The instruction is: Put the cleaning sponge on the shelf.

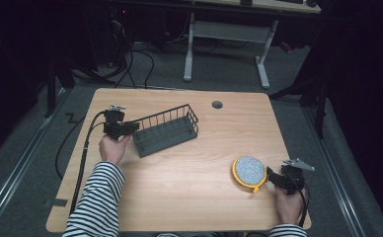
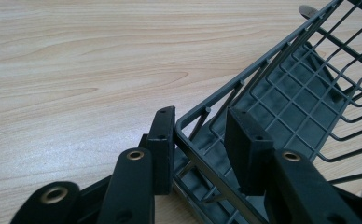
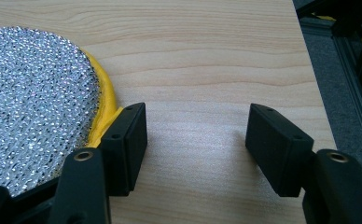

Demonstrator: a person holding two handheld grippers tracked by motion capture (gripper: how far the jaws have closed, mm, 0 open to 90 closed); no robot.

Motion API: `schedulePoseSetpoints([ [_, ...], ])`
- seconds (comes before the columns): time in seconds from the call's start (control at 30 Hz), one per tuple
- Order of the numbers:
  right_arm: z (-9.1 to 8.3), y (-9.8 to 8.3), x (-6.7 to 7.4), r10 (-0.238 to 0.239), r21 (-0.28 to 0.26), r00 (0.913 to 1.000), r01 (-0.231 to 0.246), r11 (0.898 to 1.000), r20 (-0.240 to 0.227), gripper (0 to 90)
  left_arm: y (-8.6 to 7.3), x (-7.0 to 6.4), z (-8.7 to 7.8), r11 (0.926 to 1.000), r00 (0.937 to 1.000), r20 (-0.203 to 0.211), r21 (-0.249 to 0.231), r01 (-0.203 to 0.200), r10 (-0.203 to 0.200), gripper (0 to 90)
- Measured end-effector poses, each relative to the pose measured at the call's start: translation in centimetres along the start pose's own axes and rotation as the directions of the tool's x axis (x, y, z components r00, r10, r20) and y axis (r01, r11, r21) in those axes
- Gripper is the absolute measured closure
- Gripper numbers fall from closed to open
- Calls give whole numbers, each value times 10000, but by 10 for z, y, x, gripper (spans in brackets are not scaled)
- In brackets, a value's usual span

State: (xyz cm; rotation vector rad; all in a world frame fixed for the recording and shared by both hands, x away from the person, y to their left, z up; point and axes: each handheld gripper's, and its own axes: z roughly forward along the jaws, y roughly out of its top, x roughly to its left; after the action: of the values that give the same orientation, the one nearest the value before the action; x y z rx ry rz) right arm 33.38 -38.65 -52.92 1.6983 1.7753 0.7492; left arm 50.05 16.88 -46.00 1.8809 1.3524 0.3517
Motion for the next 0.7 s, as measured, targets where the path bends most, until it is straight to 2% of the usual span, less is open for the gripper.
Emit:
schedulePoseSetpoints([
  [0.33,0,0,0,-6,0,10000,6,10000,-7,391,-1,-6,-1,9998,9998,124,136,-150,148,642],
  [0.47,0,0,0,-2,1,10000,2,10000,-11,390,-2,-11,-1,9997,9997,241,231,-114,108,643],
  [0.67,0,0,0,-4,2,10000,4,10000,-12,390,-4,-20,-3,9987,9991,267,362,-351,341,641],
  [0.7,0,0,0,0,2,10000,0,10000,-12,390,-4,-22,-4,9991,9991,340,320,-272,261,641],
])
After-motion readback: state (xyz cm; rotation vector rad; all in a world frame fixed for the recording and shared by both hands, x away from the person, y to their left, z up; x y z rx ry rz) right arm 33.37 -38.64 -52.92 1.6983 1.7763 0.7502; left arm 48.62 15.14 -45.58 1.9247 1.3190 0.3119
